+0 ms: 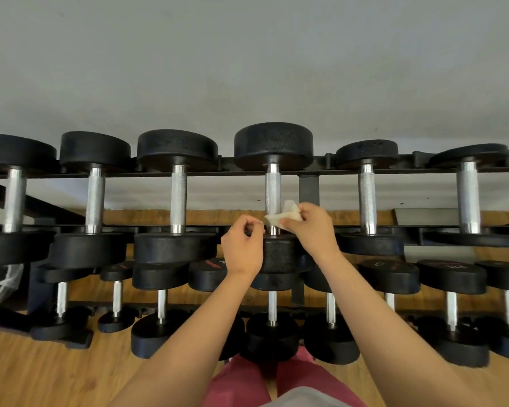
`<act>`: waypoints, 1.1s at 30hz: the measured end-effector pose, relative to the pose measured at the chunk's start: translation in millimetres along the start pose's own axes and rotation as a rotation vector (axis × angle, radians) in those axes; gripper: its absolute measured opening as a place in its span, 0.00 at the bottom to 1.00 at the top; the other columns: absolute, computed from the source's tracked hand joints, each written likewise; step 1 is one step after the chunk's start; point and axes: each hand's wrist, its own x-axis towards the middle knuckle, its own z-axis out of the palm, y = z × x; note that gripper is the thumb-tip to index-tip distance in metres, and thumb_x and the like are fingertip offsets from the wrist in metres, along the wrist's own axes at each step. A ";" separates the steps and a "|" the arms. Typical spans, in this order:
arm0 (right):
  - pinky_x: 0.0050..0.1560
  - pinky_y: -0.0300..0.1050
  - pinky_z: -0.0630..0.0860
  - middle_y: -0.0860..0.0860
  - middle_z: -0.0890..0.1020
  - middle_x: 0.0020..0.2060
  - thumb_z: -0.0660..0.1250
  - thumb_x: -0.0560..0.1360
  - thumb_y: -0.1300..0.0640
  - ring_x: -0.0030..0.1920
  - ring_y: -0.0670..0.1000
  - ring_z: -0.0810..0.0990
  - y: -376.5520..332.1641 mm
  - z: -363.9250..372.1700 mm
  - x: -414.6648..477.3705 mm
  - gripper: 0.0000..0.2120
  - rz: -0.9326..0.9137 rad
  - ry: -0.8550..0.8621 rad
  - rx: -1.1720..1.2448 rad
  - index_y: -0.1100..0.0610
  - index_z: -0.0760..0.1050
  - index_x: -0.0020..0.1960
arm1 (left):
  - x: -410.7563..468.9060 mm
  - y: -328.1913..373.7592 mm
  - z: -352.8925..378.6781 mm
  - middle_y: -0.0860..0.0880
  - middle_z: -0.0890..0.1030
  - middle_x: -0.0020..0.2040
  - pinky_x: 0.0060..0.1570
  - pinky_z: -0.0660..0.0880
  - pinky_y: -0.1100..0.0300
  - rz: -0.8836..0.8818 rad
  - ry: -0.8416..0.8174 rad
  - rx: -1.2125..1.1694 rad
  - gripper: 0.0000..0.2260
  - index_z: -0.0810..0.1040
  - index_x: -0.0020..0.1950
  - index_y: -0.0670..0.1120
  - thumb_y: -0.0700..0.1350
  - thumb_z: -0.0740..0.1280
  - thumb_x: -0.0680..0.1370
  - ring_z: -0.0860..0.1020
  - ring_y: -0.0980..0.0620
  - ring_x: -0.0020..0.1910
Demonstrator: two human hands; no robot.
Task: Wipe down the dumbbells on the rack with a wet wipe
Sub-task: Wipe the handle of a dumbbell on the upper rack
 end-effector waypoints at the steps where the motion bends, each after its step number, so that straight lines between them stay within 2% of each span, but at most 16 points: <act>1: 0.39 0.35 0.72 0.49 0.80 0.40 0.72 0.73 0.59 0.42 0.46 0.78 0.5 -1.3 -7.5 0.05 -0.009 0.041 0.024 0.57 0.77 0.46 | -0.4 0.0 -3.0 0.52 0.81 0.43 0.46 0.71 0.71 -0.019 -0.023 -0.033 0.04 0.78 0.46 0.49 0.41 0.65 0.78 0.78 0.61 0.43; 4: 0.41 0.36 0.72 0.48 0.80 0.41 0.72 0.73 0.59 0.42 0.45 0.78 1.6 -10.4 -23.1 0.05 -0.011 0.102 0.075 0.56 0.77 0.48 | -5.2 3.4 -19.2 0.52 0.81 0.49 0.52 0.72 0.70 -0.062 -0.037 -0.196 0.08 0.77 0.55 0.48 0.40 0.69 0.77 0.78 0.60 0.49; 7: 0.43 0.37 0.73 0.49 0.80 0.43 0.72 0.73 0.59 0.44 0.46 0.78 -3.3 -8.4 -34.4 0.08 -0.044 0.110 0.097 0.56 0.77 0.51 | -16.2 13.5 -35.7 0.54 0.81 0.51 0.53 0.70 0.75 0.054 -0.056 -0.181 0.10 0.78 0.58 0.47 0.41 0.70 0.77 0.78 0.62 0.52; 9: 0.44 0.38 0.75 0.50 0.81 0.43 0.72 0.73 0.60 0.45 0.47 0.79 -10.0 -0.7 -38.1 0.09 -0.085 0.119 0.104 0.56 0.77 0.52 | -16.1 21.6 -38.4 0.56 0.81 0.53 0.52 0.71 0.75 0.086 -0.141 -0.159 0.11 0.78 0.59 0.49 0.44 0.70 0.77 0.78 0.65 0.52; 11: 0.45 0.39 0.76 0.50 0.81 0.45 0.71 0.74 0.59 0.46 0.47 0.79 -14.4 7.5 -40.1 0.09 -0.167 0.130 0.057 0.57 0.77 0.53 | -9.0 26.9 -38.4 0.59 0.80 0.53 0.51 0.72 0.74 0.045 -0.286 -0.119 0.11 0.77 0.60 0.53 0.48 0.70 0.77 0.77 0.67 0.52; 13: 0.46 0.32 0.73 0.49 0.80 0.47 0.71 0.75 0.57 0.46 0.44 0.78 -17.1 13.1 -43.1 0.11 -0.260 0.131 -0.001 0.57 0.77 0.56 | -1.6 30.6 -38.2 0.59 0.80 0.54 0.50 0.72 0.71 0.004 -0.427 -0.088 0.10 0.76 0.59 0.54 0.49 0.69 0.77 0.77 0.65 0.53; 15: 0.47 0.26 0.70 0.48 0.78 0.49 0.70 0.76 0.57 0.46 0.41 0.75 -18.7 15.2 -47.0 0.12 -0.330 0.124 -0.027 0.57 0.77 0.59 | 6.0 32.0 -38.2 0.55 0.81 0.53 0.47 0.73 0.71 -0.032 -0.476 -0.115 0.10 0.77 0.58 0.52 0.48 0.69 0.77 0.79 0.62 0.52; 18: 0.51 0.25 0.69 0.48 0.78 0.52 0.69 0.77 0.59 0.51 0.41 0.75 -15.5 14.0 -48.4 0.12 -0.388 0.082 -0.029 0.57 0.78 0.60 | 14.1 36.4 -39.1 0.52 0.83 0.51 0.44 0.75 0.71 -0.058 -0.540 -0.152 0.12 0.78 0.58 0.47 0.47 0.72 0.76 0.81 0.59 0.50; 22: 0.57 0.26 0.69 0.48 0.75 0.58 0.68 0.78 0.60 0.56 0.40 0.75 -10.2 11.0 -45.4 0.15 -0.359 0.044 0.011 0.57 0.76 0.64 | 22.0 39.3 -39.5 0.49 0.84 0.50 0.46 0.76 0.67 -0.033 -0.611 -0.121 0.14 0.76 0.60 0.47 0.46 0.72 0.76 0.82 0.55 0.50; 25: 0.54 0.30 0.72 0.46 0.78 0.55 0.66 0.78 0.63 0.54 0.40 0.76 -11.2 7.2 -42.9 0.15 -0.293 0.022 0.138 0.55 0.76 0.63 | 28.5 38.4 -41.6 0.50 0.81 0.57 0.53 0.76 0.63 -0.058 -0.622 -0.165 0.17 0.71 0.67 0.53 0.48 0.67 0.79 0.80 0.54 0.56; 27: 0.53 0.35 0.76 0.46 0.81 0.55 0.66 0.78 0.61 0.53 0.41 0.79 -14.3 3.0 -40.5 0.15 -0.214 -0.032 0.302 0.52 0.73 0.64 | 33.7 38.7 -44.6 0.52 0.78 0.62 0.57 0.75 0.61 -0.065 -0.665 -0.202 0.18 0.71 0.69 0.54 0.46 0.67 0.79 0.77 0.54 0.60; 30: 0.56 0.43 0.77 0.48 0.83 0.52 0.68 0.77 0.60 0.53 0.47 0.81 -17.5 0.6 -35.7 0.14 -0.137 -0.071 0.384 0.53 0.69 0.60 | 39.5 38.1 -45.3 0.50 0.81 0.60 0.60 0.76 0.57 -0.078 -0.754 -0.241 0.15 0.76 0.64 0.49 0.43 0.69 0.78 0.79 0.52 0.60; 33: 0.55 0.41 0.75 0.46 0.78 0.49 0.70 0.74 0.62 0.53 0.44 0.78 -20.7 4.5 -33.4 0.13 -0.144 0.028 0.224 0.52 0.70 0.53 | 39.5 37.9 -42.1 0.45 0.83 0.55 0.58 0.78 0.54 -0.139 -0.739 -0.262 0.05 0.77 0.53 0.44 0.41 0.68 0.78 0.82 0.48 0.56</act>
